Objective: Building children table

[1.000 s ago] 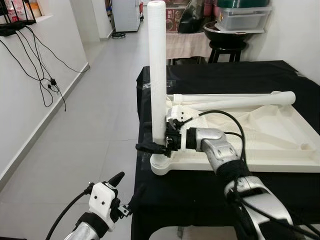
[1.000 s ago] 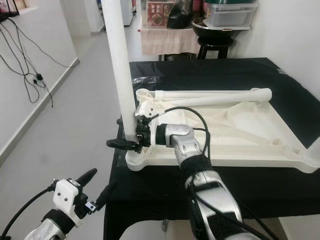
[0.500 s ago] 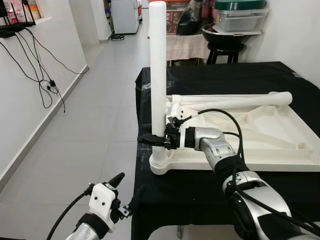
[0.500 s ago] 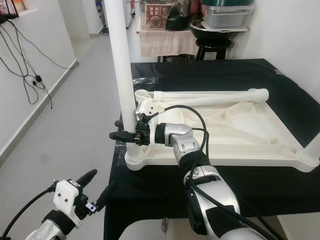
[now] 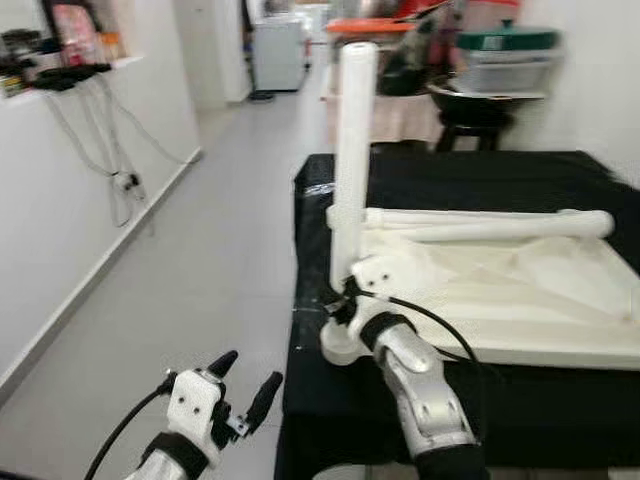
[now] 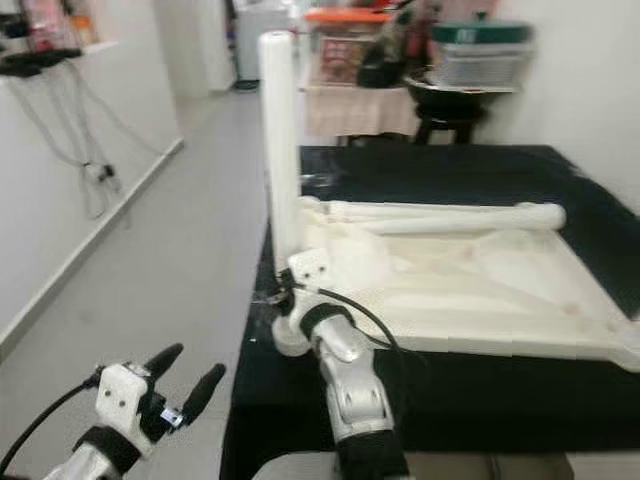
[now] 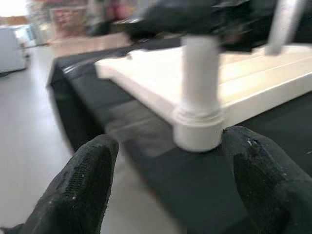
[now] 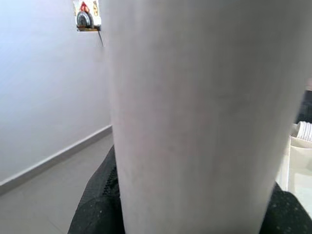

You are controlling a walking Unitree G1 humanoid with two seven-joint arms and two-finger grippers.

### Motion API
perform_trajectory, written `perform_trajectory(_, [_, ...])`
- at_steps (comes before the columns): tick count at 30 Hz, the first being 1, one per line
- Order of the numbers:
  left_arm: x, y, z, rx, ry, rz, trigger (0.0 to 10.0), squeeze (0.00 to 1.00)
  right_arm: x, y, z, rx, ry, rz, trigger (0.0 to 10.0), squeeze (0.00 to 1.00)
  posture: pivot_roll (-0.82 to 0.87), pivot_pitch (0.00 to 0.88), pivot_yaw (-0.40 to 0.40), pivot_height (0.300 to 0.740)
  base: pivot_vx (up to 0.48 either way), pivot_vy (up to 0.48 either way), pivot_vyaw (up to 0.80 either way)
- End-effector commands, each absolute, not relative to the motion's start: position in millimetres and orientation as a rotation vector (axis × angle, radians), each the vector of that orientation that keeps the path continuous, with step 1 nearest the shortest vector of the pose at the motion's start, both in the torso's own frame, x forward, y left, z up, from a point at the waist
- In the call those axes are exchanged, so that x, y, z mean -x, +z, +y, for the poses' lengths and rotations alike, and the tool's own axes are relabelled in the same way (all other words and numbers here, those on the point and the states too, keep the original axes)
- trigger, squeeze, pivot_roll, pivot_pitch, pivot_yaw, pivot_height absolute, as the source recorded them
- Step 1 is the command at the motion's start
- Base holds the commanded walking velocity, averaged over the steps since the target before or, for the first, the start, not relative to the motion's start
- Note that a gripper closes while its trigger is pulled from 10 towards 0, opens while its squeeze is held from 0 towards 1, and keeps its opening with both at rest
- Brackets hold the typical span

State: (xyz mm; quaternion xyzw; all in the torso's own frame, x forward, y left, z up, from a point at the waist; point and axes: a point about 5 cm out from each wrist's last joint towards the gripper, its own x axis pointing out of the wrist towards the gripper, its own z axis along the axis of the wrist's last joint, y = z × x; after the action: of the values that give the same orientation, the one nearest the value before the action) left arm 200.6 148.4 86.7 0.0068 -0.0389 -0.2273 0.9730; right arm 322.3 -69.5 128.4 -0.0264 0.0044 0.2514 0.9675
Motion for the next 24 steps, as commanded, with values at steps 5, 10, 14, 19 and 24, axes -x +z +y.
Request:
perform_trajectory(5, [-200,83,149,-0.011,-0.432,-0.062,10.0,0.0,-333,118,-86,0.117,0.374,0.103,10.0,0.44,0.01,0.0,-0.011,0.74,0.0,0.0,0.0])
perform_trajectory(10, [-201,82,146,0.003,-0.444,-0.062,10.0,0.0,-348,160,-75,0.01,0.696,-0.023,10.0,1.0,0.0,0.0,-0.007,0.74,0.0,0.0,0.0])
perform_trajectory(14, [-202,83,145,0.007,-0.448,-0.063,10.0,0.0,-353,173,-73,0.043,0.942,-0.055,10.0,0.0,0.0,0.0,-0.008,0.74,0.0,0.0,0.0])
perform_trajectory(19, [-203,83,145,0.002,-0.441,-0.066,10.0,0.0,-355,180,-69,0.128,1.273,-0.014,10.0,0.0,0.02,0.0,-0.009,0.74,0.0,0.0,0.0])
perform_trajectory(24, [-203,82,146,0.0,-0.44,-0.064,10.0,0.0,-358,182,-65,0.105,1.389,0.042,10.0,0.0,0.02,0.0,-0.005,0.74,0.0,0.0,0.0])
